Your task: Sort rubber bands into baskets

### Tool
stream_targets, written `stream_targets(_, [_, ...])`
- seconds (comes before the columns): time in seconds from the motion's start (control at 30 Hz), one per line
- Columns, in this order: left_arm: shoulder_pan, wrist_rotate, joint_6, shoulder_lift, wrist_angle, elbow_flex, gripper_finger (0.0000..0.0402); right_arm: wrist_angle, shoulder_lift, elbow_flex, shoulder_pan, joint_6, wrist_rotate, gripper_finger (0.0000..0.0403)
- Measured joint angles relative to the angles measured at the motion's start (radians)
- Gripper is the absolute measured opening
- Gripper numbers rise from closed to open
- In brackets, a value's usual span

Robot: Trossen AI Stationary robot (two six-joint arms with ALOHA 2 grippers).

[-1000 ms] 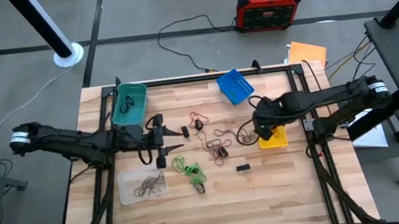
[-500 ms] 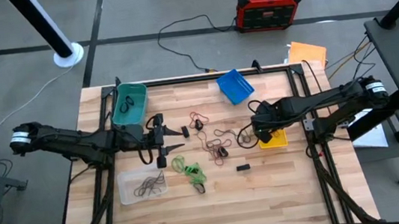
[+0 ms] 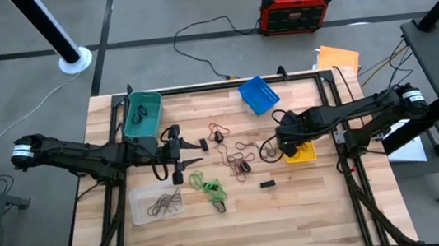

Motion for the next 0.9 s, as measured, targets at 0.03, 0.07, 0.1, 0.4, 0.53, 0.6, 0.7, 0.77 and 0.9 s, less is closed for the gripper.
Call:
stream_targets(0.03, [0.0, -0.006, -0.002, 0.0, 0.0, 0.0, 0.0154, 0.018, 0.0, 0.0, 0.0, -0.013, 0.002, 0.0113])
stream_targets(0.07, [0.0, -0.02, -0.006, 0.0, 0.0, 0.0, 0.0154, 0.039, 0.0, 0.0, 0.0, -0.028, 0.007, 0.0116])
stream_targets(0.1, [0.0, -0.042, -0.016, 0.0, 0.0, 0.0, 0.0154, 0.063, 0.0, 0.0, 0.0, -0.046, 0.014, 0.0118])
stream_targets(0.4, [0.001, -0.146, -0.133, 0.0, -0.059, -0.001, 0.0154, 0.298, 0.0, 0.0, 0.0, -0.235, 0.054, 0.0137])
stream_targets(0.53, [0.013, -0.146, -0.214, 0.0, -0.146, 0.005, 0.0154, 0.351, 0.0, 0.0, 0.0, -0.286, 0.054, 0.0144])
stream_targets(0.6, [0.025, -0.146, -0.257, 0.005, -0.186, 0.022, 0.0152, 0.356, 0.0, 0.0, 0.0, -0.293, 0.055, 0.0147])
stream_targets(0.7, [0.05, -0.146, -0.334, 0.033, -0.233, 0.058, 0.0144, 0.357, 0.0, 0.0, 0.0, -0.293, 0.056, 0.015])
stream_targets(0.77, [0.074, -0.145, -0.409, 0.07, -0.257, 0.093, 0.0138, 0.362, 0.0, 0.0, -0.001, -0.293, 0.068, 0.0153])
stream_targets(0.9, [0.108, -0.146, -0.526, 0.176, -0.355, 0.19, 0.0123, 0.365, 0.0, 0.0, -0.001, -0.293, 0.079, 0.0156])
